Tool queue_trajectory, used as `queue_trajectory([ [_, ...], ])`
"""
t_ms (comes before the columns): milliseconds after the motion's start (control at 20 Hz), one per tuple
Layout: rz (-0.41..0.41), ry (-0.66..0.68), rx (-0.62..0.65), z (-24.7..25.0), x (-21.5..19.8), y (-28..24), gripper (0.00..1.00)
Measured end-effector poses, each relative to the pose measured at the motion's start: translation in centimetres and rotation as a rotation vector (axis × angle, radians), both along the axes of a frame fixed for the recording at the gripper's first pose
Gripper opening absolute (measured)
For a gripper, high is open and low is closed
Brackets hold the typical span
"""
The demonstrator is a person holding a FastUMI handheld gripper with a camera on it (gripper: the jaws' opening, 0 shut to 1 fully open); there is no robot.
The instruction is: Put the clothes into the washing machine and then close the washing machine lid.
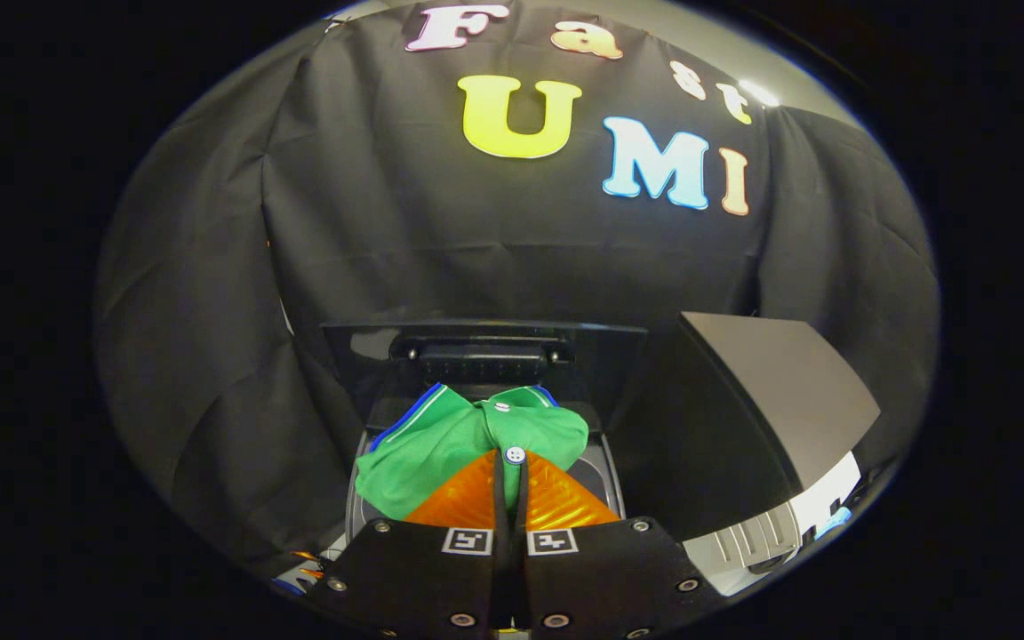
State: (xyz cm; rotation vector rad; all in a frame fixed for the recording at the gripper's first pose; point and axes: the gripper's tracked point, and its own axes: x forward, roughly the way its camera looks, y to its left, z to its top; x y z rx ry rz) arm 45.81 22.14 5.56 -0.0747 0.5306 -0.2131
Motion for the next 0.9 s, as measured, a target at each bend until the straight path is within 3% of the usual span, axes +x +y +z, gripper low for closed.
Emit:
queue_trajectory([
  [300, 0.056, 0.034, -0.024, -4.7, 2.1, 0.4, 0.0],
  [750, 0.109, 0.117, 0.124, -11.5, 6.2, 0.9, 0.0],
  [900, 0.117, 0.177, 0.13, -12.5, 5.7, 0.8, 0.0],
])
